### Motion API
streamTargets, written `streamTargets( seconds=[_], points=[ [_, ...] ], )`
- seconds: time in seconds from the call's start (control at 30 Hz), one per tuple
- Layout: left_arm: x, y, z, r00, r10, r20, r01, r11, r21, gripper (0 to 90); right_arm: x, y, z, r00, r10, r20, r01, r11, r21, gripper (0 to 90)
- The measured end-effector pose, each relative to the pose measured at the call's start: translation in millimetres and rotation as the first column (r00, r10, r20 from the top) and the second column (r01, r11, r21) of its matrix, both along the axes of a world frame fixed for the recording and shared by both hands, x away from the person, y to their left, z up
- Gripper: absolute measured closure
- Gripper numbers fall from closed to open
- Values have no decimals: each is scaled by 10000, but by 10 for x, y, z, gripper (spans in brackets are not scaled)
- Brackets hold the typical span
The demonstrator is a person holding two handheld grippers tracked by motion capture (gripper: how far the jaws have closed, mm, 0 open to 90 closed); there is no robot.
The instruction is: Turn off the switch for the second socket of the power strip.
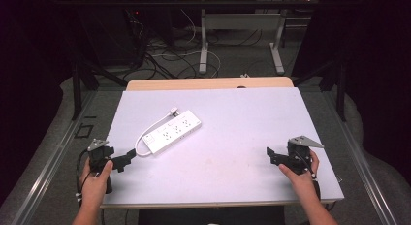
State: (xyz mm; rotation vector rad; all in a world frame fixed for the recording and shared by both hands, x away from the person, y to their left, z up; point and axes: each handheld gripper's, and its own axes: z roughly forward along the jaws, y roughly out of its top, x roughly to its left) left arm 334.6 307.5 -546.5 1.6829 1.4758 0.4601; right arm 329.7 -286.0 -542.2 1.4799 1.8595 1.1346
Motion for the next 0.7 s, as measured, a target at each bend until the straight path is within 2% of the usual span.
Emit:
streamTargets(
  seconds=[0.27,0.7],
  points=[
    [0,38,-29,9999,25,-144,-22,9998,196,46,3,2,-1,10000,23,-4,-23,10000,-14,114],
    [-2,75,-48,9996,233,-171,-231,9997,102,49,2,-2,-1,10000,32,5,-32,10000,-39,116]
  ],
)
